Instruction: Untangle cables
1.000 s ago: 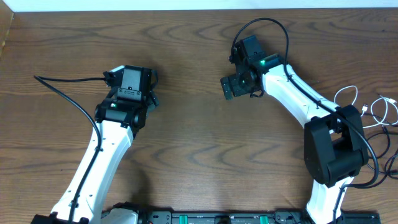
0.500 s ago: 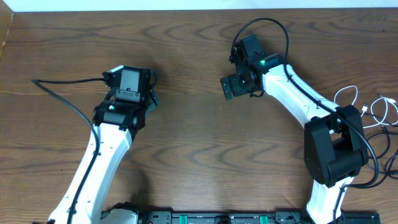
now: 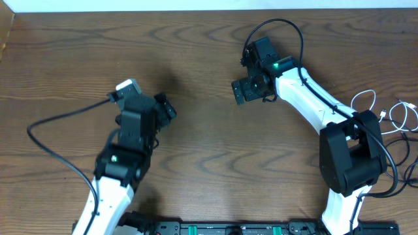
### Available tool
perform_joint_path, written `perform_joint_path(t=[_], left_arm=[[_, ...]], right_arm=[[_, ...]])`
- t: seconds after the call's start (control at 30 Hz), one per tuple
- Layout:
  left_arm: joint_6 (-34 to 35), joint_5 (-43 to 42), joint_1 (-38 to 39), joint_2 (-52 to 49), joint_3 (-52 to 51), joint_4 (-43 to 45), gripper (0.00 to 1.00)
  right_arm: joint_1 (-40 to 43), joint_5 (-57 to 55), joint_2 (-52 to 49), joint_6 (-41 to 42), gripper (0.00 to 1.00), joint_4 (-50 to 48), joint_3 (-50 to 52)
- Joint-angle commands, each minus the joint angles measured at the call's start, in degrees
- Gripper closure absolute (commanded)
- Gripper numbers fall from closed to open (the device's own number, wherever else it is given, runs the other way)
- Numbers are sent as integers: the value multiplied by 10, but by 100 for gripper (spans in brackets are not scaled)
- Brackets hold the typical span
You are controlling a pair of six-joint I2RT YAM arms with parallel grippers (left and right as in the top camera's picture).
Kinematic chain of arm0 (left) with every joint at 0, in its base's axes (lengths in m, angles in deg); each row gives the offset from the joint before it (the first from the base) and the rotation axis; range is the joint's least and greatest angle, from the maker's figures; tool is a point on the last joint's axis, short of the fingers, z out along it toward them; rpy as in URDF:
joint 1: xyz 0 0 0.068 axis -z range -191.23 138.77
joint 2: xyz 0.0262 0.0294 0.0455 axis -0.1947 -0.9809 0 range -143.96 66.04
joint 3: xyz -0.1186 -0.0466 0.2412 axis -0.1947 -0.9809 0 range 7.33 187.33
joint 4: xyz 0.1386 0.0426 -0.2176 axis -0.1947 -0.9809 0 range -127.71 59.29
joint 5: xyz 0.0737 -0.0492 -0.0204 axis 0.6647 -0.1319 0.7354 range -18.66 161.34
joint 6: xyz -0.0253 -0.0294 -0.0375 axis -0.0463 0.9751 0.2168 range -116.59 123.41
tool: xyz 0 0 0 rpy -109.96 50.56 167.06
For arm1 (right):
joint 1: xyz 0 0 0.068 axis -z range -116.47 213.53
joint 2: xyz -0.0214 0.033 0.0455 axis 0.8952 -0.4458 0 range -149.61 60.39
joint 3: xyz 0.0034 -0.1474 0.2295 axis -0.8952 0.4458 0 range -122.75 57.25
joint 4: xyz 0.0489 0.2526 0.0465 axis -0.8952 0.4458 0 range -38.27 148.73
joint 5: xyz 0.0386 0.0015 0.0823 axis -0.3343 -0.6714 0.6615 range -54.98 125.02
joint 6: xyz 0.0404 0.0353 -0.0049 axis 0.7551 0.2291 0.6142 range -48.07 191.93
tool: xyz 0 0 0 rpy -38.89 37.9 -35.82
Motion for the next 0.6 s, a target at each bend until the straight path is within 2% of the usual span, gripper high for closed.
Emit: perform_joint_path(t=[0.0,0.23,0.33,0.4,0.57], left_arm=[[-12,-4,3,55,-82,67,13],[-59,-30,3,199,-266,266,13],[-77,-32,3,240,-315,308,13],[-112,-50,3,265,-342,330,12],[-177,-85,3,325,-377,336,13]], right_arm=[[-2,-5,21,-4,1,0,-7],[-2,-5,21,-4,1,0,-7],[-2,-5,21,-4,1,0,-7],[-2,-5,21,-4,1,0,-7],[-2,-5,21,-4,1,0,-7]])
